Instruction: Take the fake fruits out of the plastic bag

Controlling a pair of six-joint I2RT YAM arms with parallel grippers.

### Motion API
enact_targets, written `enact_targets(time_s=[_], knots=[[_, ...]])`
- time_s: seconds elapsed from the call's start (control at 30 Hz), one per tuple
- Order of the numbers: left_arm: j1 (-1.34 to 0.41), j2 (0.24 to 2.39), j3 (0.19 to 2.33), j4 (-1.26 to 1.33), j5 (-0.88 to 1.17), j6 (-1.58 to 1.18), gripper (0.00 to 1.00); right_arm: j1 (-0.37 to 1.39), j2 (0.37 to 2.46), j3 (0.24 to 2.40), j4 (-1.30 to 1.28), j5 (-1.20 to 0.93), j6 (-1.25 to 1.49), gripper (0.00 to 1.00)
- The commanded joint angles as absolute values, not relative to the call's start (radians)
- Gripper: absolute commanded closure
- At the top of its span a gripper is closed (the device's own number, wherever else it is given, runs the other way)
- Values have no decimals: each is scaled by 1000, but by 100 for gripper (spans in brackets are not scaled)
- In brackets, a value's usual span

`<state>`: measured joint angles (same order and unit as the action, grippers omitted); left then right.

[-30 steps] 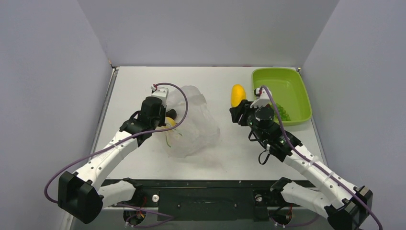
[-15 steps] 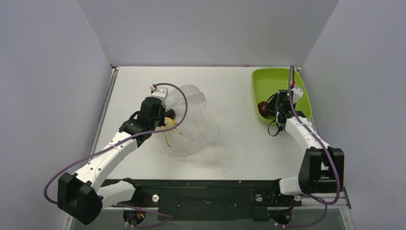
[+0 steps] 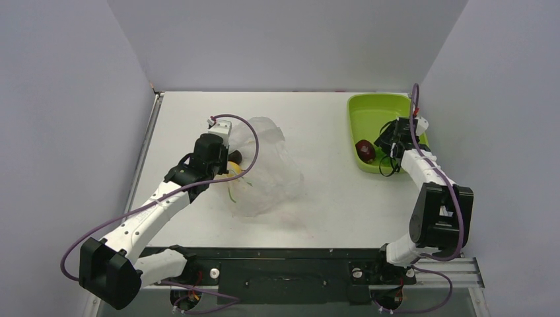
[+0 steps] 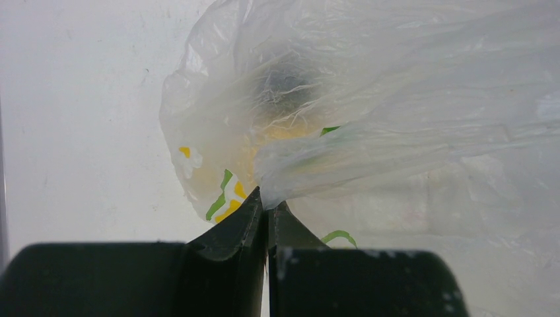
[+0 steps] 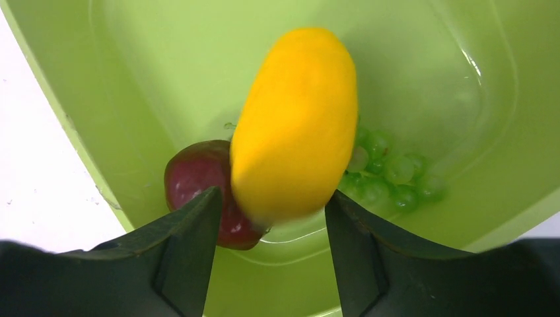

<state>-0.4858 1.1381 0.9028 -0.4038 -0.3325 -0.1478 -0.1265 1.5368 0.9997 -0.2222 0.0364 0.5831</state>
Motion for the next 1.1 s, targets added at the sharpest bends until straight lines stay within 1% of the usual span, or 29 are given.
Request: enact_targets(time_s=[0.0,0.17,0.3,0.47,0.6,0.7,0.83,0.93,1.07], knots=[[-488,1126,916,-359,-325,-143,100,-119,1521,1033,-212,46,562,43],[-488,1119,915,-354,-313,-144,100,-82,1466,1005,-211,71,545,40],[-488,1122,916,-356,-310,-144,100,-15,1410,994,-231,137,514,38],[-488,1123,915,-359,-314,-143,100,146,1358,975,-227,135,493,38],[-488,1127,914,-358,-313,-143,100,336,1338,974,-236,129,474,39],[-488,1131,912,-358,-309,-143,100,514,1325,969,-232,126,460,42],[-489,1138,913,-356,-300,-143,100,701,1289,939,-208,114,459,46],[-489,1142,914,-356,-295,-143,100,807,1240,904,-165,78,467,51],[-489,1138,913,-357,-295,-141,100,892,1160,834,-110,45,469,55]])
